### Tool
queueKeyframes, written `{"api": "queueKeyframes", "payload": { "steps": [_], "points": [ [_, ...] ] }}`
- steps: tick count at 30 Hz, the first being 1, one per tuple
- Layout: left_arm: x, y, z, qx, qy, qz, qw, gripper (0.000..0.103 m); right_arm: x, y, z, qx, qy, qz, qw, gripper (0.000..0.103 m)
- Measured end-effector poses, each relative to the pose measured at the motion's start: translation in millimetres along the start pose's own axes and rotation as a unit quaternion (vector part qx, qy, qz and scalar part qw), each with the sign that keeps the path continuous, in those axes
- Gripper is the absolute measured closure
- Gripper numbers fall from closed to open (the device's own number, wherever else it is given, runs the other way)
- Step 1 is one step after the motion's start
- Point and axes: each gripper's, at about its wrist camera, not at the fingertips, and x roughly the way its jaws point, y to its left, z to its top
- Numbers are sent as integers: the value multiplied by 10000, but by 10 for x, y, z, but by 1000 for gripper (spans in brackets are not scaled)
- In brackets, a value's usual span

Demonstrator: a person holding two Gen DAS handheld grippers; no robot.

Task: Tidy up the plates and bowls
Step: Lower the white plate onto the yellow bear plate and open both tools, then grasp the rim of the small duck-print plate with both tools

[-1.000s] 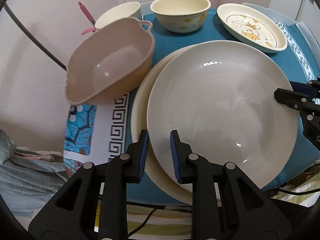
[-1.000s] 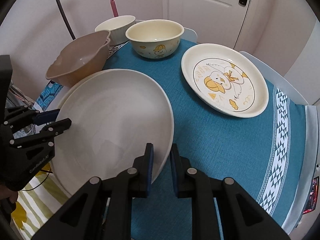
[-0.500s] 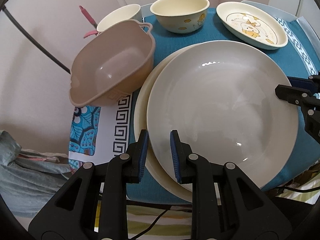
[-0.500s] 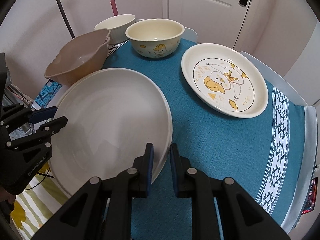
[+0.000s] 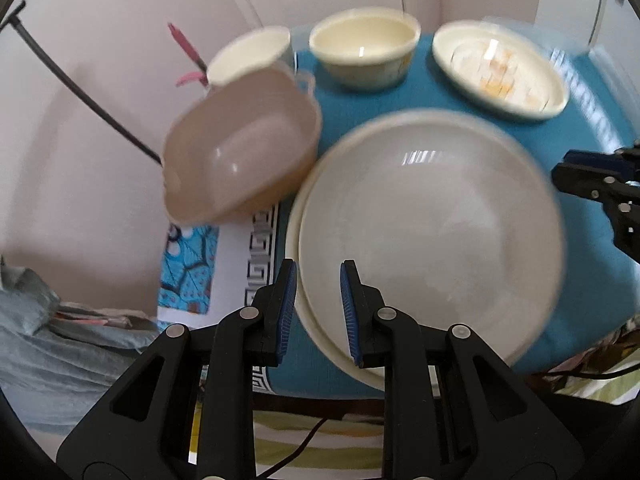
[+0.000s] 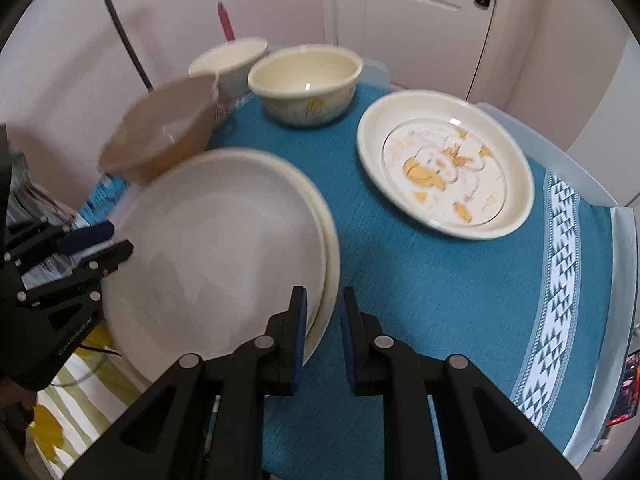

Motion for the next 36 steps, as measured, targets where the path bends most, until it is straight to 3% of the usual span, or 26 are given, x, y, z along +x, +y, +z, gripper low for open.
{"api": "queueKeyframes", "payload": {
  "steps": [3, 5, 6, 7, 8, 9, 10, 11, 14, 17, 19, 23, 26, 28, 30, 33, 36],
  "points": [
    [-332, 29, 233, -300, -344, -409, 9981, 77, -289, -211, 98, 173, -272, 339, 9989, 88],
    [-508, 43, 404, -585, -571, -746, 9939, 59, -450, -395, 169, 327, -362, 541, 9973, 88],
    [-582, 44, 495, -748, -691, -909, 9906, 27, -532, -508, 208, 430, -394, 581, 9966, 88],
    [-633, 34, 559, -866, -798, -1011, 9879, 2, -626, -630, 243, 535, -495, 576, 9957, 87],
    [-696, 19, 640, -1005, -975, -1119, 9838, 0, -719, -747, 272, 609, -638, 567, 9945, 79],
    [-737, -15, 703, -1088, -1108, -1194, 9806, 0, -784, -824, 304, 641, -742, 566, 9936, 51],
    [-754, -64, 781, -1126, -1158, -1269, 9787, 0, -850, -936, 343, 648, -843, 602, 9925, 30],
    [-740, -122, 865, -1140, -1146, -1361, 9774, 0, -897, -998, 376, 644, -893, 642, 9918, 0],
    [-593, -280, 1055, -1267, -973, -1653, 9732, 0, -979, -1316, 545, 602, -1025, 674, 9906, 0],
    [-267, -395, 1227, -1578, -643, -2051, 9638, 0, -809, -1609, 807, 528, -446, 431, 9967, 0],
    [20, -439, 1309, -1778, -350, -2248, 9574, 0, -670, -1783, 941, 686, -336, 318, 9966, 0],
    [557, -533, 1402, -1987, 143, -2457, 9487, 2, -65, -2112, 1122, 937, 197, 670, 9931, 0],
    [870, -634, 1434, -1974, 401, -2473, 9478, 14, 348, -2238, 1127, 908, 517, 745, 9917, 2],
    [1024, -692, 1458, -1931, 561, -2460, 9482, 25, 572, -2300, 1107, 923, 696, 905, 9892, 13],
    [1136, -752, 1460, -1880, 683, -2456, 9485, 29, 717, -2331, 1073, 993, 827, 1086, 9857, 30],
    [1233, -811, 1475, -1838, 763, -2450, 9489, 36, 811, -2332, 1051, 949, 828, 1181, 9850, 40],
    [1253, -889, 1487, -1747, 758, -2304, 9543, 37, 809, -2296, 1072, 777, 768, 1246, 9862, 46]
  ]
}}
